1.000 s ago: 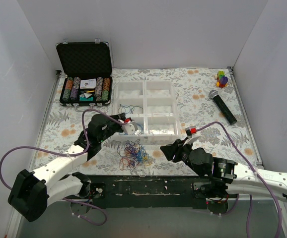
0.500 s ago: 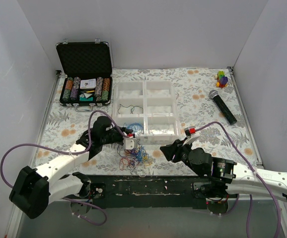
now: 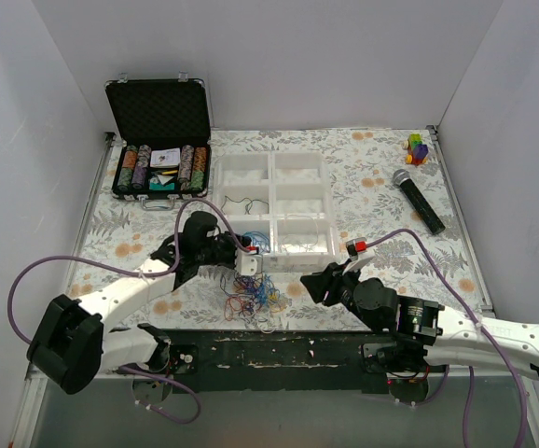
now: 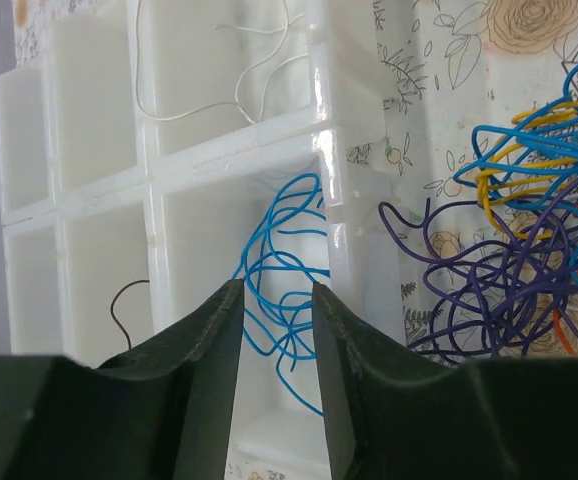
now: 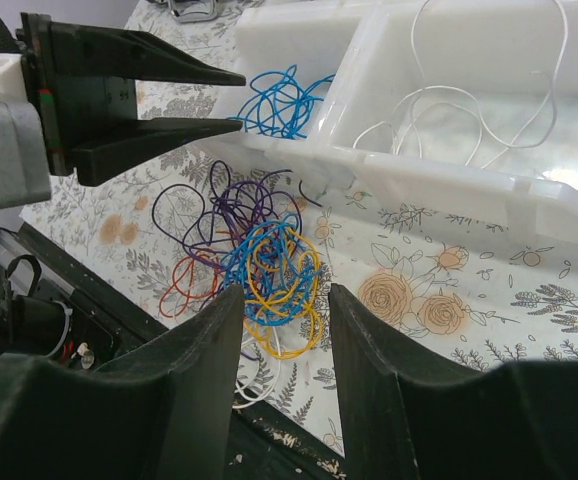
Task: Untangle the cables
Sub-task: Place the cable in the bin.
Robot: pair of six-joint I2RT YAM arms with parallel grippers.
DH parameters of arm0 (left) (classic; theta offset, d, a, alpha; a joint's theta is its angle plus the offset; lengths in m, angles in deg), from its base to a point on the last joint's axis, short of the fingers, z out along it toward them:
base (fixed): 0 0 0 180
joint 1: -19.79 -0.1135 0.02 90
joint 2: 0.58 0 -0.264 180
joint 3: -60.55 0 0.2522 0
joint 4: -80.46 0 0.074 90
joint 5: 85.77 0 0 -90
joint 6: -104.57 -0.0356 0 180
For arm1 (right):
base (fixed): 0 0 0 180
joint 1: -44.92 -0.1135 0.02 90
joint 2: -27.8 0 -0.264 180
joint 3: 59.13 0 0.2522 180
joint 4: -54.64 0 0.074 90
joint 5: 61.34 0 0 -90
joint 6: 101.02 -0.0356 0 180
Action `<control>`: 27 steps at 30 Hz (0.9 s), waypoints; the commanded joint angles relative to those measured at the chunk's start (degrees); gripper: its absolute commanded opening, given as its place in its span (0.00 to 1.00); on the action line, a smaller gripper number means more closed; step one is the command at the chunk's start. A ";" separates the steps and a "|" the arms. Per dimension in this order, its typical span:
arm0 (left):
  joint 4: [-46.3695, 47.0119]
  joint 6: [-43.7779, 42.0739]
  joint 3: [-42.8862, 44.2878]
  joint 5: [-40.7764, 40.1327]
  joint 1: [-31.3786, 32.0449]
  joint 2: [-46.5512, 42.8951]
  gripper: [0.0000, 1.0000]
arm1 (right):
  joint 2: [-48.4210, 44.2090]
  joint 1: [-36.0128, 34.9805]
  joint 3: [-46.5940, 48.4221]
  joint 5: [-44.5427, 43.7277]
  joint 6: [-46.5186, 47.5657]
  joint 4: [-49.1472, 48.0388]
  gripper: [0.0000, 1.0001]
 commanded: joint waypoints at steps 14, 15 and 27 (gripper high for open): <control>-27.13 3.15 4.03 10.09 1.48 -23.26 0.47 | 6.62 0.05 1.86 2.99 -0.19 -6.49 0.48; -28.63 3.33 3.06 10.79 1.83 -23.88 0.47 | 7.94 0.14 1.95 3.87 -0.19 -7.45 0.48; -24.27 11.48 -6.96 10.18 2.80 -28.11 0.47 | 29.39 1.19 10.38 11.61 1.75 -15.63 0.48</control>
